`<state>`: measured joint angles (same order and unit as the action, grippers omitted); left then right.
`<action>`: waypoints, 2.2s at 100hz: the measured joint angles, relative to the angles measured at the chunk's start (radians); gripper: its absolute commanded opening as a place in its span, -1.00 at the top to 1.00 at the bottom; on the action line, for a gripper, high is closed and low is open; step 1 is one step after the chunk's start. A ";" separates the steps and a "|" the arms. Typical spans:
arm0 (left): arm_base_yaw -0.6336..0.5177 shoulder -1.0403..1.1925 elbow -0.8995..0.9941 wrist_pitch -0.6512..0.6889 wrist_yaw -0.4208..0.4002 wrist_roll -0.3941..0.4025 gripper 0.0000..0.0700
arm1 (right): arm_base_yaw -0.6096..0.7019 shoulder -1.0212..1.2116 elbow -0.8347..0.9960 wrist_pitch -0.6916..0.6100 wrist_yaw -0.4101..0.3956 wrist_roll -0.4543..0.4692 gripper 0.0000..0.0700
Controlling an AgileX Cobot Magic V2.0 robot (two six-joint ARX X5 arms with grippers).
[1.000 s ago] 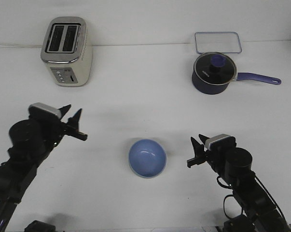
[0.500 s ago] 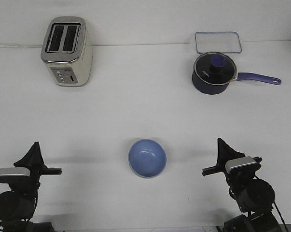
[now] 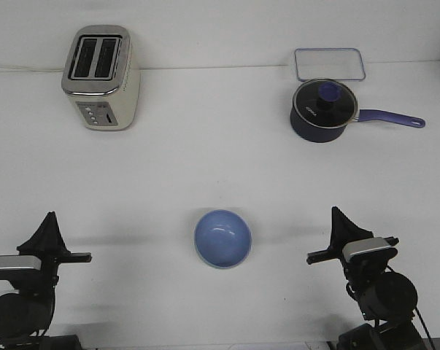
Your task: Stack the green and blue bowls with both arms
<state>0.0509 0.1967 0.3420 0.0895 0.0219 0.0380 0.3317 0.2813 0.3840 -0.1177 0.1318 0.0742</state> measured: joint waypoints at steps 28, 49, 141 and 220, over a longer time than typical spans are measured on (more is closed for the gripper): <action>0.000 0.000 0.000 0.000 0.000 0.000 0.96 | 0.000 0.000 0.000 0.000 0.000 0.000 1.00; -0.039 -0.045 -0.014 -0.002 -0.005 -0.008 0.96 | 0.000 0.000 0.000 0.000 0.000 0.000 1.00; -0.104 -0.191 -0.309 0.059 -0.050 -0.074 0.96 | 0.000 0.000 0.000 0.002 0.000 0.000 1.00; -0.104 -0.191 -0.309 0.059 -0.050 -0.074 0.96 | -0.171 -0.076 -0.083 0.013 -0.019 -0.154 1.00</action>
<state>-0.0528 0.0055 0.0334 0.1486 -0.0277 -0.0364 0.1604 0.2054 0.3008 -0.1047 0.1131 -0.0795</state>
